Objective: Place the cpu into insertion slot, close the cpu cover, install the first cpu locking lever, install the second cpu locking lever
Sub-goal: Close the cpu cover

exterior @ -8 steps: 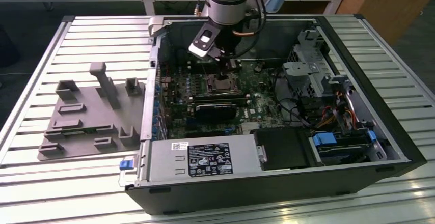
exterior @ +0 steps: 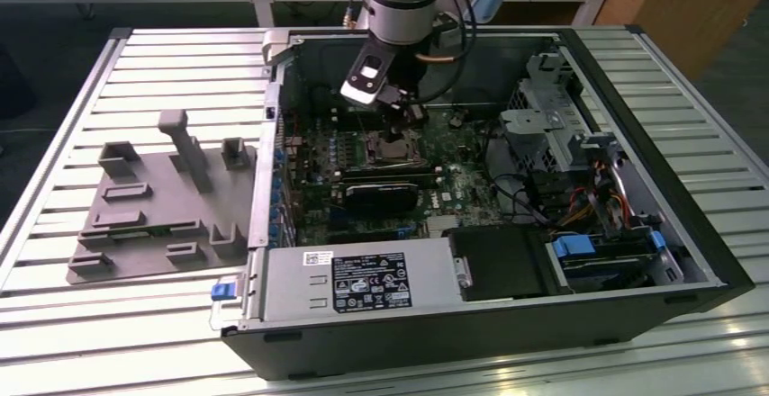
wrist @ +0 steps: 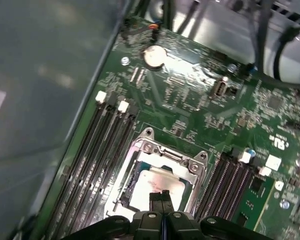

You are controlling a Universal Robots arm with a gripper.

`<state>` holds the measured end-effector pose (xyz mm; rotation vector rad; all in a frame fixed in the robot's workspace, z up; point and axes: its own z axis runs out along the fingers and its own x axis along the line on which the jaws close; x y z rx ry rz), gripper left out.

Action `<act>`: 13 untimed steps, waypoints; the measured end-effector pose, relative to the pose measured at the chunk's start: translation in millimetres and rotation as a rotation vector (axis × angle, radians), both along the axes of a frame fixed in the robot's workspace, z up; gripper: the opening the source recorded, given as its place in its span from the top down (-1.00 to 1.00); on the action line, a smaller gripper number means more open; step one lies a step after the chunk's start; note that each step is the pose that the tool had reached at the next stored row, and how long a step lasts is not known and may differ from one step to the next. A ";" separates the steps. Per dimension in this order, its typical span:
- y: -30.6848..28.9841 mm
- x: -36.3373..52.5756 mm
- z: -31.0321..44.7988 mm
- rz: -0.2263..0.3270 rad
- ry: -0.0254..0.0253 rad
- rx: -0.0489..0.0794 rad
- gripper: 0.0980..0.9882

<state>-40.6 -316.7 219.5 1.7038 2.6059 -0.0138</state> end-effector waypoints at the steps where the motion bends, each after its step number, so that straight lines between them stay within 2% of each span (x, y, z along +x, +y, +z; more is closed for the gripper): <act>1: 0.0 0.0 0.0 0.018 0.0001 0.000 0.98; 13: 0.0 0.0 -0.7 0.235 0.0000 0.000 0.98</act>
